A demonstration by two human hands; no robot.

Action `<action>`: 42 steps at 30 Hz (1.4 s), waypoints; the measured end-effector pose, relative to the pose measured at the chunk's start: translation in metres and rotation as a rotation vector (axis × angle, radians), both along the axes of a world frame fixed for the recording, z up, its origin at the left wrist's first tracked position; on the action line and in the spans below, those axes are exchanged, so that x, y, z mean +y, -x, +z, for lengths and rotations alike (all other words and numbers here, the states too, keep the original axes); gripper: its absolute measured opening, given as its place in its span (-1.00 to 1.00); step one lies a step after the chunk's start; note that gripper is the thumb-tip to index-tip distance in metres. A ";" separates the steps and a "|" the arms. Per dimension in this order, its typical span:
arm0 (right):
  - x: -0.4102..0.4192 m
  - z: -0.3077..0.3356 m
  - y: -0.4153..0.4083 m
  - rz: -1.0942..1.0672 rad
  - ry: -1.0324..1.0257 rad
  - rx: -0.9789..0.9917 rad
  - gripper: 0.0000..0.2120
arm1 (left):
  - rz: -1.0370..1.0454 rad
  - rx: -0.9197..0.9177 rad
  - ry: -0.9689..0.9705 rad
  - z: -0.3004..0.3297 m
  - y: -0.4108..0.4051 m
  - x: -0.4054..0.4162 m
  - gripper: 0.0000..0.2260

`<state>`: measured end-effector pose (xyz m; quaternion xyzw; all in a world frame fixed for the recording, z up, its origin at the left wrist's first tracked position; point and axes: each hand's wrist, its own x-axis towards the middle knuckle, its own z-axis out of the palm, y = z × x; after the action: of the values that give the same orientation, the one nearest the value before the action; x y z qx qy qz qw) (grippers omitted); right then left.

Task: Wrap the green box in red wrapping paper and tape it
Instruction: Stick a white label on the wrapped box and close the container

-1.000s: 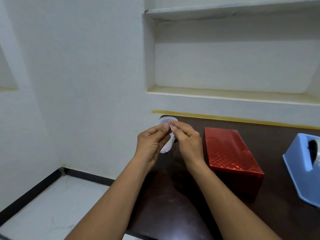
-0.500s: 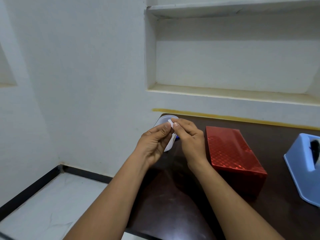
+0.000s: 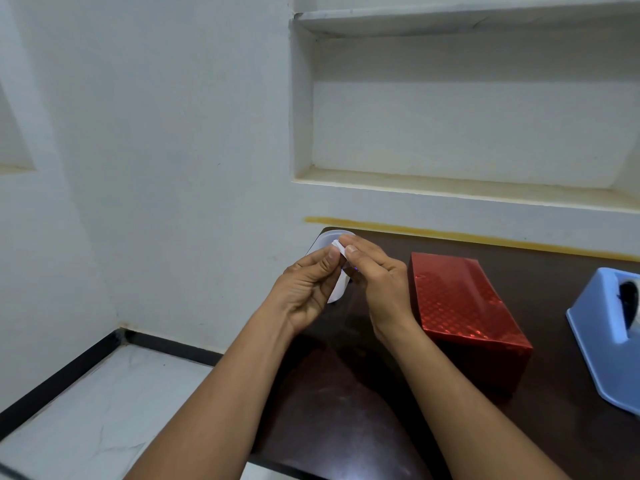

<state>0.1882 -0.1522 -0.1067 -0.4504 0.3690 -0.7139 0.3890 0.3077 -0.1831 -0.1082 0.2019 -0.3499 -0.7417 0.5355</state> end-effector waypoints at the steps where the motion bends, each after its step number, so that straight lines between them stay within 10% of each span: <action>1: 0.001 0.000 0.000 0.009 -0.004 -0.004 -0.83 | 0.000 -0.001 -0.001 0.000 0.000 0.000 -0.81; 10: -0.001 -0.002 0.001 0.015 -0.024 0.015 -0.86 | 0.047 -0.092 0.071 0.001 -0.002 0.001 -0.69; 21: -0.009 0.004 0.003 -0.460 -0.219 0.174 -0.70 | 0.324 -0.282 0.007 0.016 0.005 0.015 -0.80; 28: 0.004 0.054 0.027 -0.688 -0.151 0.662 -0.79 | 0.647 -0.314 -0.117 0.022 -0.014 0.021 -0.78; 37: 0.014 0.047 0.024 -0.256 -0.581 1.369 -0.76 | 0.863 -0.773 0.146 0.039 -0.028 0.043 -0.78; 42: 0.029 0.072 0.035 -0.407 -0.312 0.855 -0.75 | 0.882 -0.889 0.273 0.047 -0.016 0.046 -0.80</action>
<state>0.1534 -0.1235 -0.0349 -0.5579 0.6785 -0.4630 0.1183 0.3233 -0.1367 -0.0616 0.5452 -0.5138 -0.2461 0.6150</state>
